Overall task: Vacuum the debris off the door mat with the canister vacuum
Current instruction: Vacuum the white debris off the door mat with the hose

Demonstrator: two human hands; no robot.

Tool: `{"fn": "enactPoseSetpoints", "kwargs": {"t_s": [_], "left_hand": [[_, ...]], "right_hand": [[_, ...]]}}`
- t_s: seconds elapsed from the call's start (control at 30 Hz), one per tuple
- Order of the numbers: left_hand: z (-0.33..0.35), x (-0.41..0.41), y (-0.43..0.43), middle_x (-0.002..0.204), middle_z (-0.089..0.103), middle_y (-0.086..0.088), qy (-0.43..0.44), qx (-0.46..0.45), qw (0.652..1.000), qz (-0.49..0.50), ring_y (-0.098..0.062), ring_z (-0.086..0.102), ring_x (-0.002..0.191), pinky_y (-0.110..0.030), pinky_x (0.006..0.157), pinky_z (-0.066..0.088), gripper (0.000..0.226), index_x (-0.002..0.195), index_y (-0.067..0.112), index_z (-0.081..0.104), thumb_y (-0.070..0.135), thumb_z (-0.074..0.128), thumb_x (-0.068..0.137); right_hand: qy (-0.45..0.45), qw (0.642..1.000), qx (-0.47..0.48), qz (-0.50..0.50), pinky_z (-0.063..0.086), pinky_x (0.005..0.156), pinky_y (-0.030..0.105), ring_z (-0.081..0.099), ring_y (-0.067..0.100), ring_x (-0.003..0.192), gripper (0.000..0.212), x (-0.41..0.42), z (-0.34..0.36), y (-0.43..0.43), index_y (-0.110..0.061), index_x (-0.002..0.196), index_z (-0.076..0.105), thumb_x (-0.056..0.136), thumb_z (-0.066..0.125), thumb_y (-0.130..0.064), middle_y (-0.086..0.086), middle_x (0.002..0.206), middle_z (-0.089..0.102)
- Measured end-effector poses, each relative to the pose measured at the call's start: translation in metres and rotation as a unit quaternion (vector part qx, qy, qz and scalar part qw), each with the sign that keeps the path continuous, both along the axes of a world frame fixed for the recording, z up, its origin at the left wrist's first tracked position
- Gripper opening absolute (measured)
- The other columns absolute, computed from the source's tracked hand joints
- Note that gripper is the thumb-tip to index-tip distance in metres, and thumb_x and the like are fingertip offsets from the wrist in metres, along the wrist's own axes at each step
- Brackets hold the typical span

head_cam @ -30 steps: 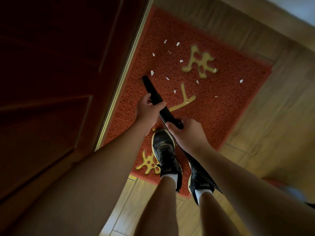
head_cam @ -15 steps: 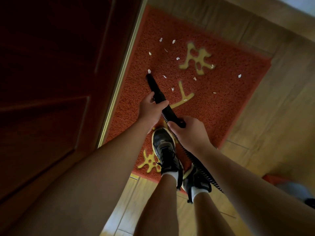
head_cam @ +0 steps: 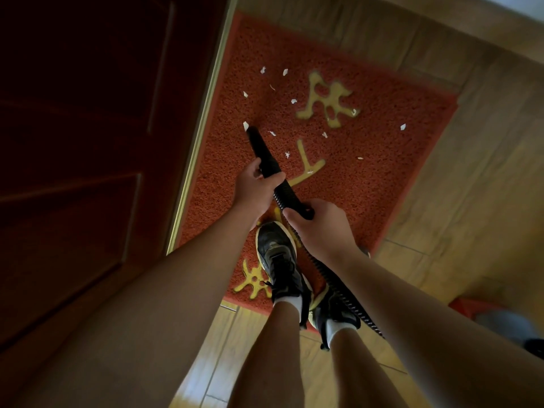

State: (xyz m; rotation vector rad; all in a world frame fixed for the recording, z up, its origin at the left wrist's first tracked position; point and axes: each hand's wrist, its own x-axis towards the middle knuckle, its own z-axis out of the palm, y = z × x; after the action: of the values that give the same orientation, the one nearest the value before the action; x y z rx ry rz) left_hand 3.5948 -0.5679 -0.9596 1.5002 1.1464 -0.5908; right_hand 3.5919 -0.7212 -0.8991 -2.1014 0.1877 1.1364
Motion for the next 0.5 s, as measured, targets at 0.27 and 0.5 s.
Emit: {"fn": "enactPoseSetpoints", "kwargs": {"t_s": [0.27, 0.5], "left_hand": [[0.0, 0.004, 0.007, 0.133, 0.065, -0.005, 0.007, 0.001, 1.0, 0.01, -0.024, 0.064, 0.119, -0.049, 0.105, 0.052, 0.078, 0.146, 0.019, 0.053, 0.037, 0.079, 0.075], [0.001, 0.003, 0.013, 0.139, 0.061, -0.008, 0.013, 0.003, 1.0, 0.014, -0.026, 0.061, 0.124, -0.05, 0.109, 0.049, 0.073, 0.151, 0.019, 0.047, 0.028, 0.078, 0.086]], "right_hand": [[-0.002, 1.0, 0.006, 0.003, 0.04, 0.045, 0.029, 0.055, 0.018, 0.05, 0.035, 0.004, -0.004, 0.007, -0.013, 0.081, 0.063, 0.094, 0.063, -0.045, 0.003, 0.065, 0.064], [0.004, 1.0, 0.007, 0.008, 0.041, 0.045, 0.032, 0.051, 0.018, 0.047, 0.036, 0.004, -0.002, 0.014, -0.012, 0.077, 0.059, 0.095, 0.063, -0.044, 0.006, 0.065, 0.063]]}}
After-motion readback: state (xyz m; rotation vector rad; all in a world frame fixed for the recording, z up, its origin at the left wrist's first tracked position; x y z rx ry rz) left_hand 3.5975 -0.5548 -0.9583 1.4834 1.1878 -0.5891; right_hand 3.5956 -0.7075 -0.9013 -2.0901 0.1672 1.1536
